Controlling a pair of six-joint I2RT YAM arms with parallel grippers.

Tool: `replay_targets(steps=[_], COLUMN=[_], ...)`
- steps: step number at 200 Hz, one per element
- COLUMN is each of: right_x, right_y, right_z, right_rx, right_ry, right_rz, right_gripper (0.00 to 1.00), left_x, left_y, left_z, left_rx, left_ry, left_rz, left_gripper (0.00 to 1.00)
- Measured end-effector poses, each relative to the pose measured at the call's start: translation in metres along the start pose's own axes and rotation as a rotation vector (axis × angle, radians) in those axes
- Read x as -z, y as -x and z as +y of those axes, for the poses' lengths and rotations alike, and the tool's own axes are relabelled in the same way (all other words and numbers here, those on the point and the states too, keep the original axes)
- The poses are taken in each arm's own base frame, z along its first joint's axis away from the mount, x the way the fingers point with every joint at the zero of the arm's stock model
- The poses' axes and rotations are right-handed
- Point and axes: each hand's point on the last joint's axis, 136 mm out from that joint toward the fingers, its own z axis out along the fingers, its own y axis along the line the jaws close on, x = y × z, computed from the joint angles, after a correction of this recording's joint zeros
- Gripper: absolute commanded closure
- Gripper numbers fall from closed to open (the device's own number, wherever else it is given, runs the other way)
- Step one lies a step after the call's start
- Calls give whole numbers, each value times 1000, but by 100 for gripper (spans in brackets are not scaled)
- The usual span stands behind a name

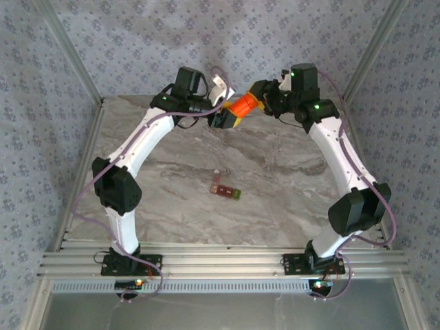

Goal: Sort the pills into containers

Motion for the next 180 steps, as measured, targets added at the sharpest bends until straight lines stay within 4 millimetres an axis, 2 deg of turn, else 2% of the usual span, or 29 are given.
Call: replay_targets(steps=[22,47,72,84,116,151,180], right_x=[0,1,4,9,38,77,88], right_y=[1,1,-3,2,29,47,50], right_z=[0,0,9,12,13,21,31], right_rx=[-17,-29,-19,-9,23,104,250], right_ry=[-3,-1,38,56,88,156,239], right_rz=[-5,-5,37,37,-25,-93,-70], right_gripper=[58,36,22,18,13,14,16], left_x=[0,-1,-6,-9,-11,-9,-5], left_y=[0,2,15,17,19,25,30], left_z=[2,2,-6,-11,-16,-20,-25], left_rx=[-14,-18,-49,-52,-40,-16,7], left_ry=[11,11,-17,-38,-71,-105,-146], left_rz=[1,-7,-61,-77,-94,-115,-137], left_gripper=[100,100,100,100,100,100,100])
